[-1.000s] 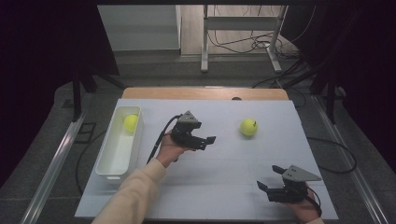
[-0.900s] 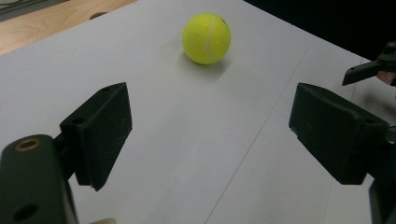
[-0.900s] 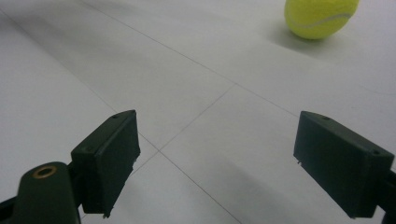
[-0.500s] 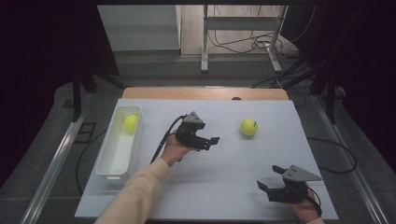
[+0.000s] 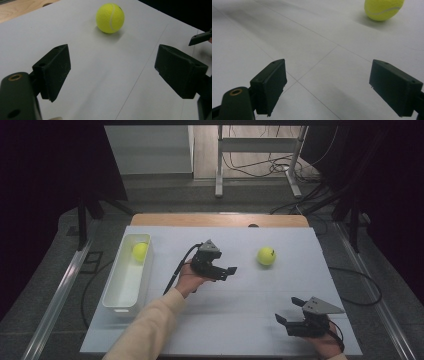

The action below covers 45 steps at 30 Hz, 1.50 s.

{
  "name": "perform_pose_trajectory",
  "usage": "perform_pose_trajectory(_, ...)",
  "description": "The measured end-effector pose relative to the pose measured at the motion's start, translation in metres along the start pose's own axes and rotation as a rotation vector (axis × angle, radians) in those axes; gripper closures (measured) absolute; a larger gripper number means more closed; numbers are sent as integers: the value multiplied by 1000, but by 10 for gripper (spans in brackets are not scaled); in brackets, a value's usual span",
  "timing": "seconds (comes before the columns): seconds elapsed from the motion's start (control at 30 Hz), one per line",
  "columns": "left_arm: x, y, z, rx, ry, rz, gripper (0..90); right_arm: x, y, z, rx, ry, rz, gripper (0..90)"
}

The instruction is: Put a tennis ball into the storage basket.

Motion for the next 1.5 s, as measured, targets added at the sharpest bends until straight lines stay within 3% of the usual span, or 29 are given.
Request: perform_pose_trajectory(1.5, 3, 19, -40, -21, -22, -10, 145, 1, 0, -1, 4, -7, -1, 150)
Point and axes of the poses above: each handheld gripper's, and its own axes: z roughly backward along the jaws, y roughly out of its top, x roughly to its right, the point moved 6 cm from there along -z, roughly forward along the jaws, and after that the axes turned 15 degrees about -x, right-handed, at the moved point
